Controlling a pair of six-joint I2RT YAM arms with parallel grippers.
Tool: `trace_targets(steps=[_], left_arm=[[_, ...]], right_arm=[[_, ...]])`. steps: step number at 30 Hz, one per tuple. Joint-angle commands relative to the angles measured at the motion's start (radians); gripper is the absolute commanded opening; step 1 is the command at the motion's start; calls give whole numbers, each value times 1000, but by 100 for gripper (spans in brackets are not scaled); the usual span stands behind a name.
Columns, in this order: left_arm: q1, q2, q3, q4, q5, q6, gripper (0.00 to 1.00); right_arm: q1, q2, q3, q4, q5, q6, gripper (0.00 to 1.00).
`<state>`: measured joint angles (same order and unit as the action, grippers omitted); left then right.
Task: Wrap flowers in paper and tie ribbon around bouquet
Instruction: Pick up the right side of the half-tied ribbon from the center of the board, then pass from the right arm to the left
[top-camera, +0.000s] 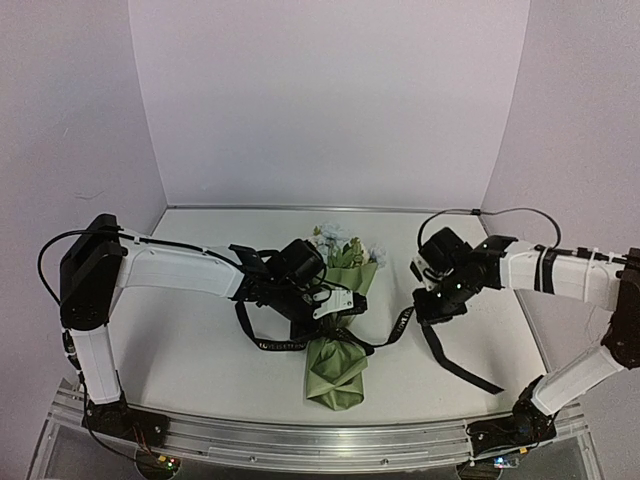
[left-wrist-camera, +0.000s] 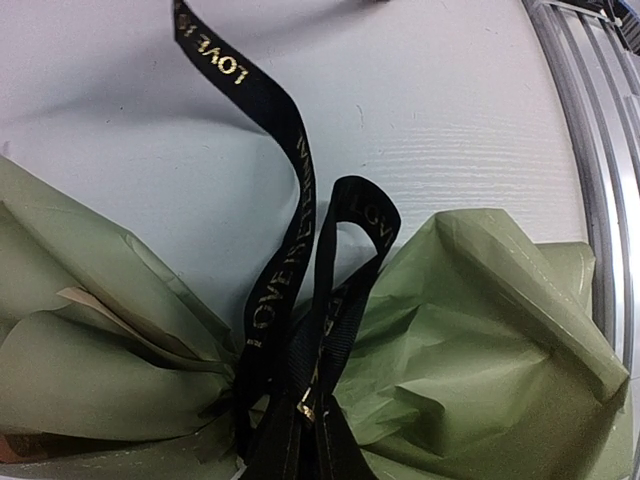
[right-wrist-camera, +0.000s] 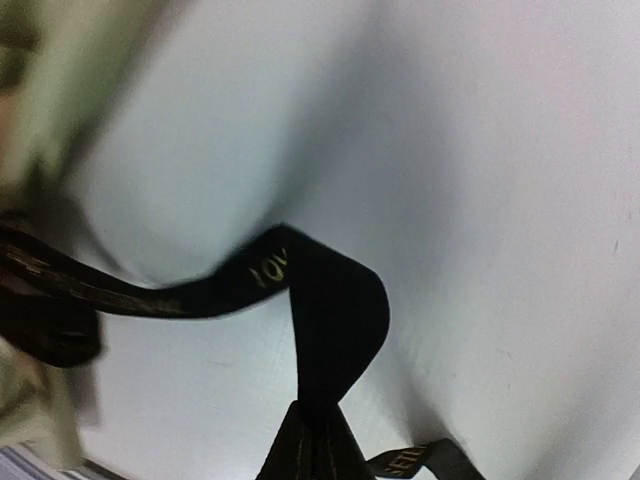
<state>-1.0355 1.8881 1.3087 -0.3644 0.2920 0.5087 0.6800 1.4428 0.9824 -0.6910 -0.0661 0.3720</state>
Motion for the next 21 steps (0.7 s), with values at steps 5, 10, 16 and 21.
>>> trace_targets(steps=[5, 10, 16, 21], left_arm=[[-6, -20, -26, 95, 19, 6, 8], [-6, -41, -72, 159, 34, 5, 9], [-6, -56, -124, 245, 0, -6, 17], [-6, -102, -187, 355, -43, -33, 34]], right_arm=[[128, 62, 348, -181, -183, -6, 1], [169, 75, 416, -182, -211, -3, 1], [174, 95, 492, -185, -201, -40, 1], [173, 139, 581, -229, -226, -56, 1]])
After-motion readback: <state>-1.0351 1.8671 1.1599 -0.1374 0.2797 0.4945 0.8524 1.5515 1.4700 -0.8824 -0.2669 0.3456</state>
